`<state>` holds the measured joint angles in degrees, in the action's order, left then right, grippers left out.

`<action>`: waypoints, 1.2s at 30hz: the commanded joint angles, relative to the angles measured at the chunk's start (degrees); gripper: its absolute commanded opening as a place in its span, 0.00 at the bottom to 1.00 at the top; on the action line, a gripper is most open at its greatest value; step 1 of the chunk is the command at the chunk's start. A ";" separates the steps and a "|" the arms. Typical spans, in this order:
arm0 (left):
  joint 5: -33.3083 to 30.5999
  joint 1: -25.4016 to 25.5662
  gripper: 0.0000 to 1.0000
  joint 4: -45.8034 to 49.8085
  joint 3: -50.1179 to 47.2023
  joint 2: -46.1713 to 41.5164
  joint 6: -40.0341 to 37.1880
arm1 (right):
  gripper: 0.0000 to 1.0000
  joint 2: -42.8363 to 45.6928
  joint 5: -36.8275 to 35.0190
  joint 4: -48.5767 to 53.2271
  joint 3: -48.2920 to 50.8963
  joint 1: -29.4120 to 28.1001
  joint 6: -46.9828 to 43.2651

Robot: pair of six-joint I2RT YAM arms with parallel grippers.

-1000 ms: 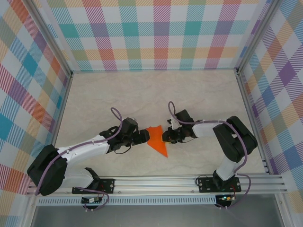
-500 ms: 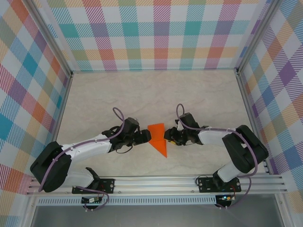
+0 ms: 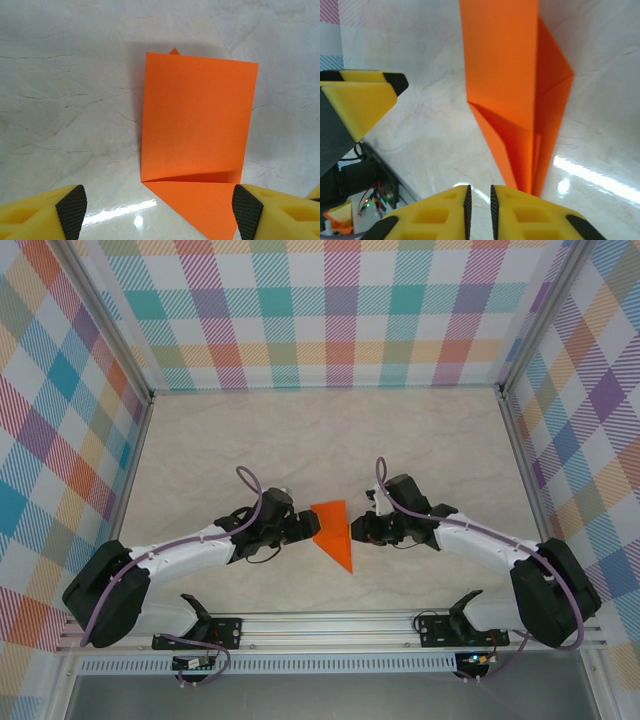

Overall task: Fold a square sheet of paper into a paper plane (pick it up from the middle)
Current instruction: Fold the wing for the fifth time at the center of the table.

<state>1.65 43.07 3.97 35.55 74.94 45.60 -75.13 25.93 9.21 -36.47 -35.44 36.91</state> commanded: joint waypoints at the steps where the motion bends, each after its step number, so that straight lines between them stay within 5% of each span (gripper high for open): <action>1: -1.63 -0.36 0.79 0.86 -0.57 -1.33 0.31 | 0.17 -3.75 4.03 -0.15 -2.86 -1.38 -1.58; 9: -0.97 -0.36 0.78 0.67 -0.83 -0.72 0.94 | 0.13 -14.00 1.00 0.37 -7.94 -3.01 -1.44; 36: 7.14 -0.01 0.76 -1.47 3.19 6.84 0.74 | 0.14 -19.86 3.88 -10.72 1.83 2.27 -0.35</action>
<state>7.97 43.07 3.86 37.10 81.25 45.63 -94.08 29.21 0.64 -37.06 -33.78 36.14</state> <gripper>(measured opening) 0.763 0.136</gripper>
